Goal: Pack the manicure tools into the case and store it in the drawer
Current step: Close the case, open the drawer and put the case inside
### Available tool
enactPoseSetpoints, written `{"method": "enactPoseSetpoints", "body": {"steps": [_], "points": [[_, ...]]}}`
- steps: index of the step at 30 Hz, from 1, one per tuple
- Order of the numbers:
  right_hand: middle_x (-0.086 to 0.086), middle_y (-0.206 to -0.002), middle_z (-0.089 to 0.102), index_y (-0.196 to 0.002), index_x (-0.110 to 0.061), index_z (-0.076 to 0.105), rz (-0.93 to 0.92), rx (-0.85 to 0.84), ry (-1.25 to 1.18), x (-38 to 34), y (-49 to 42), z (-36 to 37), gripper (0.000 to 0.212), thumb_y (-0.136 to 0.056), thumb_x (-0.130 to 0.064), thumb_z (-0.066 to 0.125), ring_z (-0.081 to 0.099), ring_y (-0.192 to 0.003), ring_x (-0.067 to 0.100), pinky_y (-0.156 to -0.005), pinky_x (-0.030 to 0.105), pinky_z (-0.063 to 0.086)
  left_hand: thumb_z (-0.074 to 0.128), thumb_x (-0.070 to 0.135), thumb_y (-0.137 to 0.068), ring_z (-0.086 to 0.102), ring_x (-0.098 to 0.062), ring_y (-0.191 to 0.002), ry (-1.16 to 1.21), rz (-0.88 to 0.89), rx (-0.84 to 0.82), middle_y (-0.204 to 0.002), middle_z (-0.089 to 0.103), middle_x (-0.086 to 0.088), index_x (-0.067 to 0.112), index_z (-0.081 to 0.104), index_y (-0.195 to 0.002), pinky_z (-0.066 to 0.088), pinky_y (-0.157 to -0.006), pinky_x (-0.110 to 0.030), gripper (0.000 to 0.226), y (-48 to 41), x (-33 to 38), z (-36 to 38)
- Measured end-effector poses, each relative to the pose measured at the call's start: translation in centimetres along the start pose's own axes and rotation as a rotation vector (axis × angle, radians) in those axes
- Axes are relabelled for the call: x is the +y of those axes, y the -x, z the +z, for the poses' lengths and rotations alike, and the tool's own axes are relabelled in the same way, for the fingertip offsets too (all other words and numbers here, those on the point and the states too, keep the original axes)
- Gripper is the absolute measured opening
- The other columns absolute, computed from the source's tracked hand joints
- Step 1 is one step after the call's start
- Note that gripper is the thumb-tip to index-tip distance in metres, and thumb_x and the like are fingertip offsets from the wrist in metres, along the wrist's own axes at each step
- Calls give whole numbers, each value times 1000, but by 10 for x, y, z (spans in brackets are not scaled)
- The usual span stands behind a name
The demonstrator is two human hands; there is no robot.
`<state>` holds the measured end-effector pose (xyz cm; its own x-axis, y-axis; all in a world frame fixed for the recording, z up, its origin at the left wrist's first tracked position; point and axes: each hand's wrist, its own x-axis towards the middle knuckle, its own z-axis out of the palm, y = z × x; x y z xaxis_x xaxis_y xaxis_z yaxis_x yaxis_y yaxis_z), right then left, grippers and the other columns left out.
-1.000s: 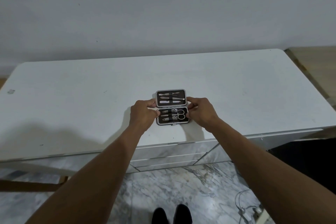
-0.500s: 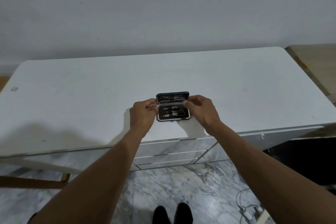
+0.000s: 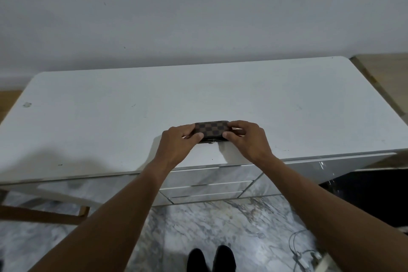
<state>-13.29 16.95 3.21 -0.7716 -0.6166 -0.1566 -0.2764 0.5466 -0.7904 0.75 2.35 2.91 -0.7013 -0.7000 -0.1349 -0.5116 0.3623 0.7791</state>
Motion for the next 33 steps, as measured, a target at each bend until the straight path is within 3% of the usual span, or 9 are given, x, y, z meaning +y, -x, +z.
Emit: {"method": "enactPoseSetpoints", "body": {"steps": [5, 10, 13, 20, 23, 28, 33], "points": [[5, -116, 71, -115, -10, 69, -54, 19, 122, 2, 1, 4, 36, -82, -23, 75, 67, -102, 16, -92, 22, 51, 70, 12, -87, 61, -23, -114, -16, 41, 20, -123, 67, -9, 4, 67, -120, 40, -96, -19, 34, -2, -2, 8], [6, -113, 71, -112, -10, 70, -55, -3, 163, 1, -5, 4, 30, -84, -19, 73, 66, -102, 20, -89, 27, 50, 72, 13, -86, 63, -23, -108, -62, 74, 50, -120, 66, -10, 2, 68, -118, 42, -95, -20, 34, -2, -5, 16], [10, -103, 71, -100, -5, 72, -60, -12, 180, -1, -6, 6, 17, -86, -13, 70, 66, -95, 25, -83, 31, 51, 71, 14, -87, 63, -22, -104, -96, 79, 62, -117, 66, -9, 2, 69, -116, 42, -91, -21, 31, -3, -5, 17], [10, -111, 69, -109, -5, 69, -92, 2, 195, 3, -1, 11, 21, -90, -12, 63, 63, -103, 26, -88, 30, 48, 67, 14, -90, 63, -23, -110, -127, 55, 74, -125, 65, -8, 4, 67, -120, 39, -93, -18, 32, 0, -3, 21], [8, -116, 68, -113, -6, 67, -113, 17, 214, 4, 3, 14, 23, -92, -12, 59, 61, -106, 24, -83, 24, 41, 67, 14, -90, 61, -25, -114, -139, 69, 93, -126, 65, -10, 3, 67, -119, 42, -100, -25, 32, 1, -3, 22], [9, -117, 67, -118, -8, 62, -79, -7, 178, 2, 5, 12, 26, -93, -13, 59, 61, -107, 26, -85, 26, 43, 68, 12, -89, 61, -27, -115, -69, 25, 120, -124, 66, -12, 4, 65, -122, 45, -104, -38, 35, 3, -3, 24], [8, -127, 62, -129, -13, 49, -30, -80, 59, 4, 13, 2, 43, -89, -15, 65, 60, -115, 23, -90, 23, 43, 67, 13, -89, 63, -21, -104, -48, -4, 117, -118, 68, -12, 7, 62, -126, 45, -94, -26, 38, 5, -2, 25]]}}
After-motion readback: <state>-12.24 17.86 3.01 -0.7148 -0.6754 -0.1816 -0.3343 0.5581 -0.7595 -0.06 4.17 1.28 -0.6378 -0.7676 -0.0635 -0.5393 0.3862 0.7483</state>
